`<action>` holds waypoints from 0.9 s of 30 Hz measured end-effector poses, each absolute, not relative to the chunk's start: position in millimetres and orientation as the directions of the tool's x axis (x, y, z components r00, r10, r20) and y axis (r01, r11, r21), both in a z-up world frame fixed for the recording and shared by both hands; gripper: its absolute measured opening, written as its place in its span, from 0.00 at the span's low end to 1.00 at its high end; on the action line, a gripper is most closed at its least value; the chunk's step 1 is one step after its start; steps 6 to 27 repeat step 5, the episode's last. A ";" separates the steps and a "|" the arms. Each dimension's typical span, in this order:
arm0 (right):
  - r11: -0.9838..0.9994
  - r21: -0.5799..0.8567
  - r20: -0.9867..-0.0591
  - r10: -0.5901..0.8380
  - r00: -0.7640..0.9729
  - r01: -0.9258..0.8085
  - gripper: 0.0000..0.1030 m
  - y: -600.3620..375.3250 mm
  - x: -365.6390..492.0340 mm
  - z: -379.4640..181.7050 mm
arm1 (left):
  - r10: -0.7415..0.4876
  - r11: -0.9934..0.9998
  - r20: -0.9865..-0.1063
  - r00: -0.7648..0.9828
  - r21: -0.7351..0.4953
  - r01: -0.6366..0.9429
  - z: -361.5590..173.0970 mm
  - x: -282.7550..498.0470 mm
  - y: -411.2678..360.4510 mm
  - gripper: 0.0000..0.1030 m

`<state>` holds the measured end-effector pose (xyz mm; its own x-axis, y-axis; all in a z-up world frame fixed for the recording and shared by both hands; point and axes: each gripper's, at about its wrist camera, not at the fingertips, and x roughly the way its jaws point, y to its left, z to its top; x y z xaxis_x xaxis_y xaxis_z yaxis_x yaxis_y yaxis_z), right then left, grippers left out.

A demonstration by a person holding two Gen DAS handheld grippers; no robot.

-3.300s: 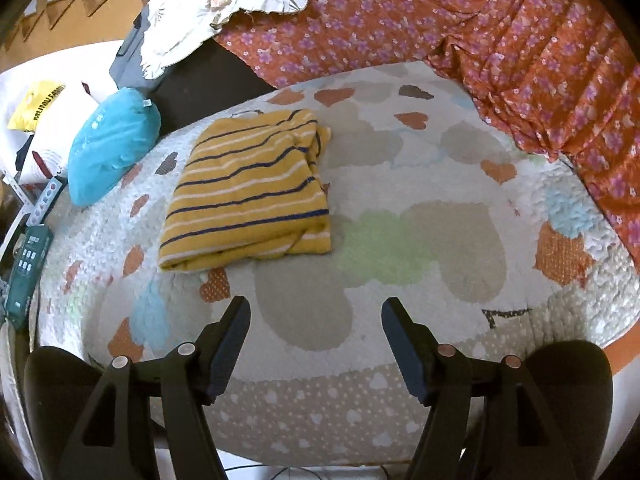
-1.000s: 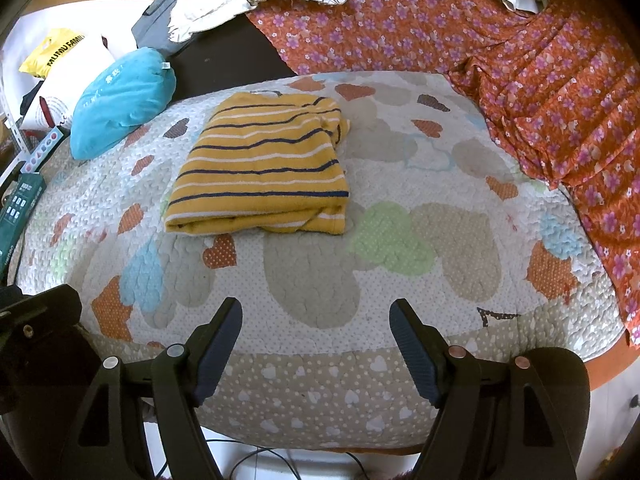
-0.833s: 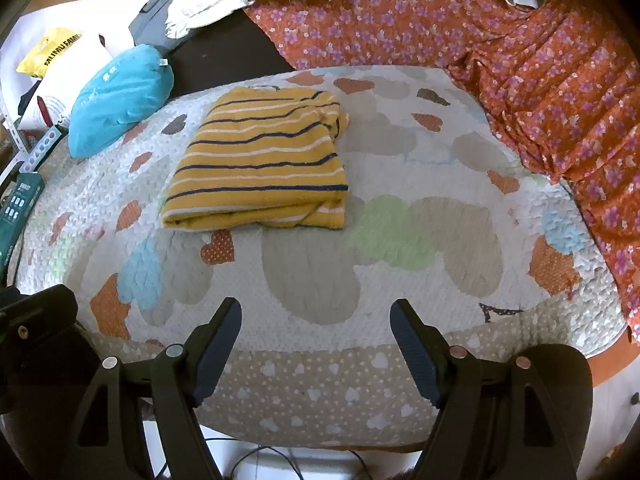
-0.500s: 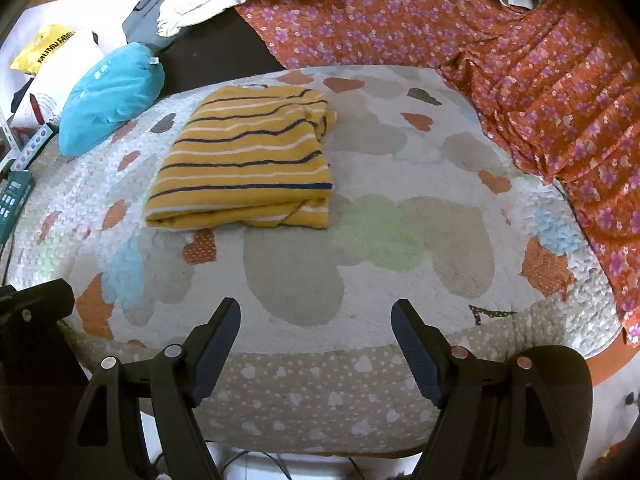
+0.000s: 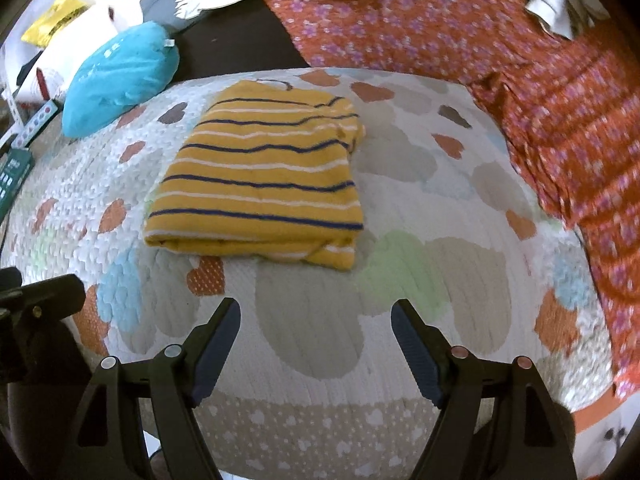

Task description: Fold small clothes

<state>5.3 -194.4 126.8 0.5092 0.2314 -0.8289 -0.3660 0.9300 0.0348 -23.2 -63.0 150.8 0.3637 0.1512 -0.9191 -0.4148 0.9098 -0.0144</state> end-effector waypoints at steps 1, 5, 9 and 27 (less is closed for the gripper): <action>0.928 0.031 -0.830 0.231 0.507 -0.372 0.79 -190.9 8.5 128.0 | 0.144 0.910 -0.922 0.360 -0.020 -0.415 149.4 -21.8 -61.8 1.00; 0.926 0.032 -0.842 0.228 0.490 -0.376 0.80 -179.5 20.4 127.6 | 0.102 0.912 -0.934 0.342 -0.049 -0.407 139.8 -17.6 -61.1 1.00; 0.926 0.032 -0.842 0.228 0.490 -0.376 0.80 -179.5 20.4 127.6 | 0.102 0.912 -0.934 0.342 -0.049 -0.407 139.8 -17.6 -61.1 1.00; 0.926 0.032 -0.842 0.228 0.490 -0.376 0.80 -179.5 20.4 127.6 | 0.102 0.912 -0.934 0.342 -0.049 -0.407 139.8 -17.6 -61.1 1.00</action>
